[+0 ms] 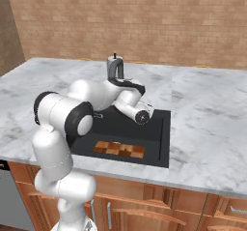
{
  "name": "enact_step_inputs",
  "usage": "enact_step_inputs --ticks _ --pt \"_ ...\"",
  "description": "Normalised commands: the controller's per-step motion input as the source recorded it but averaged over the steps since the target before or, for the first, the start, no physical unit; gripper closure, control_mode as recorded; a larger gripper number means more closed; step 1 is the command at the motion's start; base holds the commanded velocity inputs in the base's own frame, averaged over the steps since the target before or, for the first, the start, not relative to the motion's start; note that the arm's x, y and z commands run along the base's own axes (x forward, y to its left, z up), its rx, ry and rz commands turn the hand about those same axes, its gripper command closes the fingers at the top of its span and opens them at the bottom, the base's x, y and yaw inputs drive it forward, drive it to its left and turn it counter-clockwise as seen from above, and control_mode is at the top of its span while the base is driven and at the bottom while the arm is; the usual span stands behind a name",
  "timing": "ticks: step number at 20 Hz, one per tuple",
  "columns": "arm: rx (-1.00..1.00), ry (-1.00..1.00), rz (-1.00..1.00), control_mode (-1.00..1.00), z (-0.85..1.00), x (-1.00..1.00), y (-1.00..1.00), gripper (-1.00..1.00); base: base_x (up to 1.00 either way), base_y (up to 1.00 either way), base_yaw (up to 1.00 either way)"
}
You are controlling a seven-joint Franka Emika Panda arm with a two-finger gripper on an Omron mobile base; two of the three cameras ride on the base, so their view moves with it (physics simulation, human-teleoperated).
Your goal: Turn on the sink faucet with hot water and rinse the cutting board for ten seconds, then turn off the faucet. Push the cutting board to reach the water if necessary.
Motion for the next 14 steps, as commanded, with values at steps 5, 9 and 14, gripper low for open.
enact_step_inputs --ticks 5,9,14 --pt "-0.06 -0.05 0.0 -1.0 -0.15 0.11 -0.01 -1.0 0.0 0.0 0.0" --pt "0.0 -0.01 0.0 -1.0 0.0 0.33 0.0 -1.0 0.0 0.0 0.0" --pt "0.0 -0.01 0.0 -1.0 0.0 0.36 -0.01 -1.0 0.0 0.0 0.0"
